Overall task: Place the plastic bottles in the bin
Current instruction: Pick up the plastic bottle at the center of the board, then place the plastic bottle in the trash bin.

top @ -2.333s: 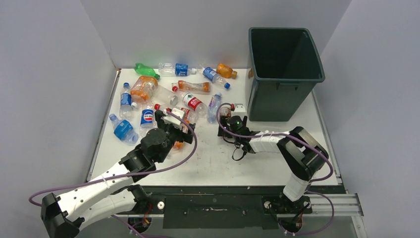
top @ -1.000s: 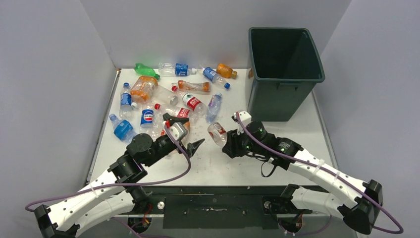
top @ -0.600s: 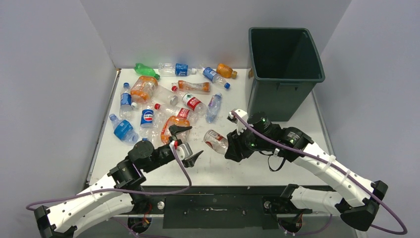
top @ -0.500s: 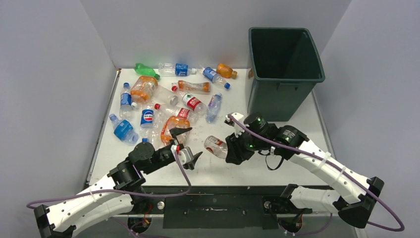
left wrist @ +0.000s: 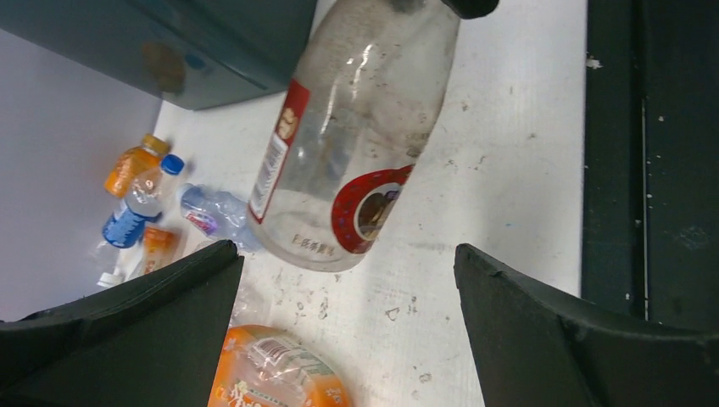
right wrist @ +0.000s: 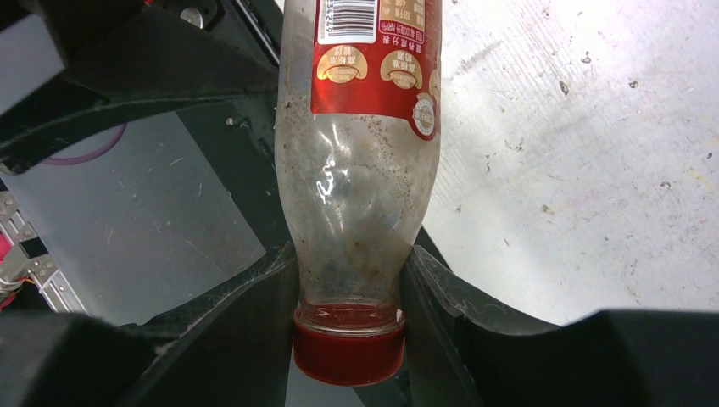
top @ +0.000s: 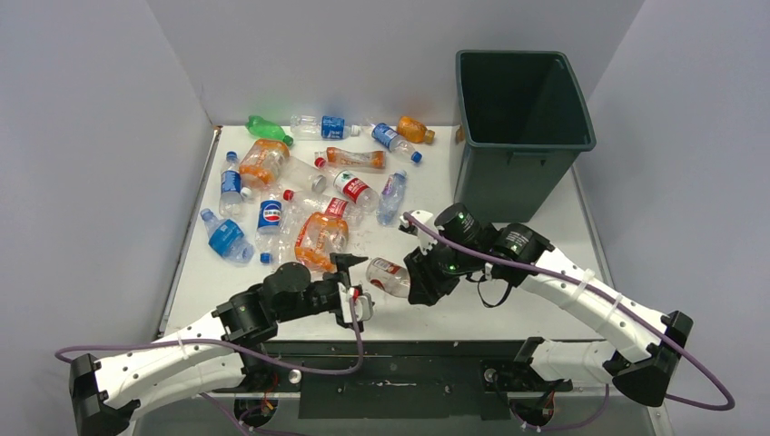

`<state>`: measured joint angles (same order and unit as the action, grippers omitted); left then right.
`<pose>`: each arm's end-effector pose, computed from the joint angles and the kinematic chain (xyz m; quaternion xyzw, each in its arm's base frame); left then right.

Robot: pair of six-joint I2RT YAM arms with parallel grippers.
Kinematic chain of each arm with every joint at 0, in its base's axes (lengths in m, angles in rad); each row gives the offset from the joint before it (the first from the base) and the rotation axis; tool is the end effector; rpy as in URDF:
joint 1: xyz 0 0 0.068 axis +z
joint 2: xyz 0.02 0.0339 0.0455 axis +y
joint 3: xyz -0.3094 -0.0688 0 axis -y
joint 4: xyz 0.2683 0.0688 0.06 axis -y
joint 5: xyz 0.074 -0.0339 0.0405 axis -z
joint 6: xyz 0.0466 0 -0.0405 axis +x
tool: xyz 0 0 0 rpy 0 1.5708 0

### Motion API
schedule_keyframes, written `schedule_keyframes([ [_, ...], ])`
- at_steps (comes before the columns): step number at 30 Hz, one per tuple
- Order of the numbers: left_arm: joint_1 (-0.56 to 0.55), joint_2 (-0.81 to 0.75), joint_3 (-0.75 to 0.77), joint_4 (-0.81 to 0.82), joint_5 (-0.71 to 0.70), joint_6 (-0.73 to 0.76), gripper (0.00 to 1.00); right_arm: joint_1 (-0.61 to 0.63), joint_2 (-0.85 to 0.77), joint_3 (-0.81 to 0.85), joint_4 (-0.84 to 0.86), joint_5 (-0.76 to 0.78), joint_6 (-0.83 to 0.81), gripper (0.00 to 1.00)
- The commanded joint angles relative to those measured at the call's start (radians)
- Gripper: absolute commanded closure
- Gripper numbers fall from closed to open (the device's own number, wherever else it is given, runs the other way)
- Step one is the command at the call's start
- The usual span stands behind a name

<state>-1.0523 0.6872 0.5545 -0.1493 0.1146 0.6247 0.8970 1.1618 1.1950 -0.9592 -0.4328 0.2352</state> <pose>0.0797 -0.1505 0.3003 0.6165 0.5080 -0.1720 0.5764 0.1301 0.1943 0.3733 -0.3653 0.8540 0.3379 0.1519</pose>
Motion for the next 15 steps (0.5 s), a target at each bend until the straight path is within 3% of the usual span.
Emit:
schedule_keyframes([
  [1, -0.005, 0.024, 0.054, -0.002, 0.072, -0.027, 0.03, 0.022, 0.018, 0.055, 0.051, -0.028, -0.006, 0.95],
  [11, -0.013, 0.035, 0.031, 0.076, 0.044, -0.04, 0.0, 0.13, 0.087, 0.086, 0.098, 0.01, 0.021, 0.95],
  [15, -0.031, 0.046, 0.033, 0.063, -0.001, -0.034, 0.12, 0.144, 0.101, 0.108, 0.1, 0.025, 0.023, 0.95],
])
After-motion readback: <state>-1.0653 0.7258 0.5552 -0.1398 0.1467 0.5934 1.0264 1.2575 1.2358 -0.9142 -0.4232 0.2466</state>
